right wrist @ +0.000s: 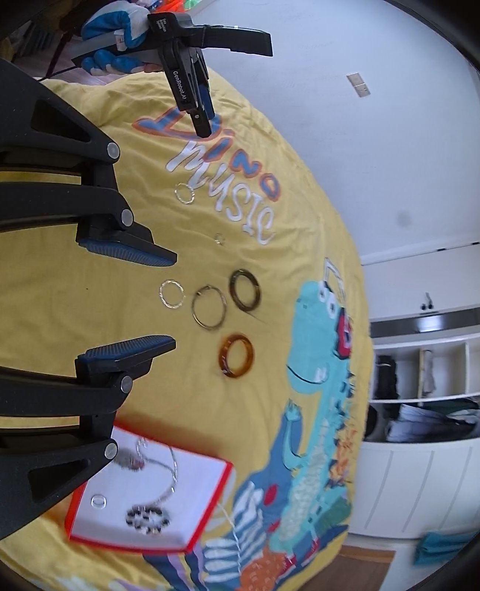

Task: Organize jewelry
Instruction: 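Grasp a twisted silver hoop earring with the left tool while the right tool grasps the other hoop, then carry both hoop earrings with both tools toward the red box, then open both tools to drop the hoop earrings into the red box, then lift both open tools away from the box toward the remaining jewelry, then grasp the small silver ring with the left tool while the right tool grasps the thin silver bangle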

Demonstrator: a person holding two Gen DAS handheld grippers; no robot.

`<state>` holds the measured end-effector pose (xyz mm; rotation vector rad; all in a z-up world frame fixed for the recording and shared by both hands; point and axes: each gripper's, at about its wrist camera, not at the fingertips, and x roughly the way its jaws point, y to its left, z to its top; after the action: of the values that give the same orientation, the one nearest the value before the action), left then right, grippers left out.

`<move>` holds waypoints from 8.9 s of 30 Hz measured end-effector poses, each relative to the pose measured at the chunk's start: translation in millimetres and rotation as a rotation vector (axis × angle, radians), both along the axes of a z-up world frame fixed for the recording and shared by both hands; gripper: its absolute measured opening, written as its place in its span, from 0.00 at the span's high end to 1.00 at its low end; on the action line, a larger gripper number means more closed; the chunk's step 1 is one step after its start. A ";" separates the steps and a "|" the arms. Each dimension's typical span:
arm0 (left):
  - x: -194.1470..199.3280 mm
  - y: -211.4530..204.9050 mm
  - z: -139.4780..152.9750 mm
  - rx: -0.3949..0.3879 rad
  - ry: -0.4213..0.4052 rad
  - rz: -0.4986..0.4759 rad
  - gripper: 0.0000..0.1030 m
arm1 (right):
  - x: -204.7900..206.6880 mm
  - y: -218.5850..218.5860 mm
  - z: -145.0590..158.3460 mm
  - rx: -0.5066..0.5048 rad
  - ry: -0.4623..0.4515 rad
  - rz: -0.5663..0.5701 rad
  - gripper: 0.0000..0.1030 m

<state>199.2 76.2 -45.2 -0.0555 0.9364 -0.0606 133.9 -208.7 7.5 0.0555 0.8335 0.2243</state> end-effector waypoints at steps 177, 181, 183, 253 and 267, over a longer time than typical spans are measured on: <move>10.8 -320.1 133.5 -0.057 -0.154 -0.529 0.71 | -16.7 -236.4 65.6 -0.166 -0.051 -0.405 0.67; -20.1 -279.4 168.9 -0.042 -0.259 -0.484 0.69 | -43.2 -205.6 97.5 -0.169 -0.109 -0.382 0.67; -35.3 -260.4 183.6 -0.038 -0.302 -0.462 0.69 | -56.3 -187.3 115.6 -0.167 -0.145 -0.366 0.65; 127.8 -67.2 -88.4 -0.030 0.008 -0.085 0.53 | 172.9 -1.0 -151.1 0.075 0.188 -0.022 0.68; 138.7 -73.7 -114.1 -0.022 0.003 -0.090 0.57 | 181.2 1.5 -172.2 0.085 0.127 -0.004 0.67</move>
<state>337.9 2.5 -159.3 -0.0342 0.9409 -0.1542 315.2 -207.2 -164.7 0.1527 0.9499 0.2542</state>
